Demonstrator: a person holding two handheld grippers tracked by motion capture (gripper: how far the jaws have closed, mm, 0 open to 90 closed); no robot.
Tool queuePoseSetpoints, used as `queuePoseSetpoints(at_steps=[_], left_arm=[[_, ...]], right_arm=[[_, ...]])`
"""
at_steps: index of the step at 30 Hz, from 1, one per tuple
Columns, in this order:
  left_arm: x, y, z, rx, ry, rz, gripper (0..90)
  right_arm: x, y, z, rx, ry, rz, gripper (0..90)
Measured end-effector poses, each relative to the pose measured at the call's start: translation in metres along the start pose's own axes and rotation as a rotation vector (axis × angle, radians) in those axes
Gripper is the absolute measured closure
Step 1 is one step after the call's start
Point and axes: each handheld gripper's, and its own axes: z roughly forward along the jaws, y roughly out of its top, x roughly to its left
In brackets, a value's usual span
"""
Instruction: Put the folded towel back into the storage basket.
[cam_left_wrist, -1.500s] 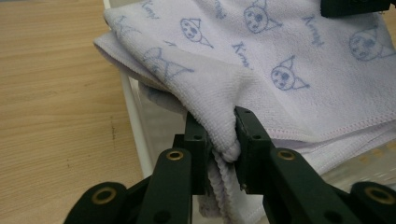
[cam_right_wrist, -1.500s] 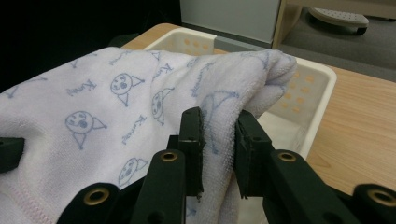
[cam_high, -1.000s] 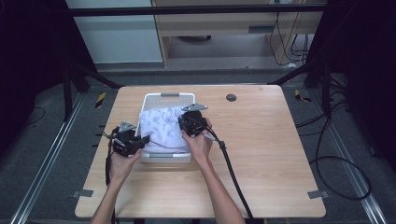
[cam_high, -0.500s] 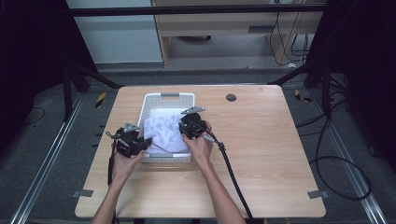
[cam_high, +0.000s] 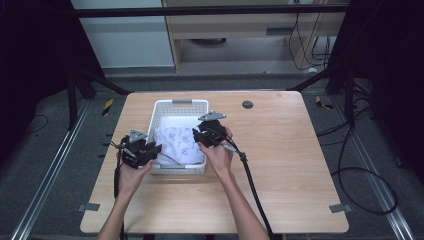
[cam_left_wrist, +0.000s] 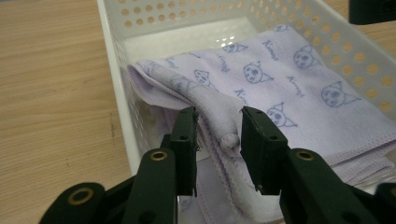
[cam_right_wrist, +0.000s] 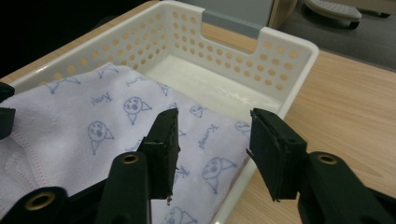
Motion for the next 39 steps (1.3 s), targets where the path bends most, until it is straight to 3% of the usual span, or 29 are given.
queuePoseSetpoints(at_steps=[9,22,34,39], left_arm=[[-0.002,0.005,-0.018,-0.070,-0.006,-0.002,63.0],[-0.021,0.007,-0.030,-0.094,-0.029,0.038,59.7],[-0.030,-0.004,-0.035,-0.109,-0.043,0.057,52.9],[-0.032,-0.012,-0.036,-0.115,-0.026,0.055,50.6]], right_arm=[[-0.014,-0.003,-0.031,-0.055,0.007,0.007,41.4],[-0.041,-0.015,-0.078,-0.112,0.002,0.031,30.2],[-0.073,-0.044,-0.125,-0.129,-0.018,0.053,22.2],[-0.089,-0.061,-0.141,-0.130,-0.019,0.061,21.2]])
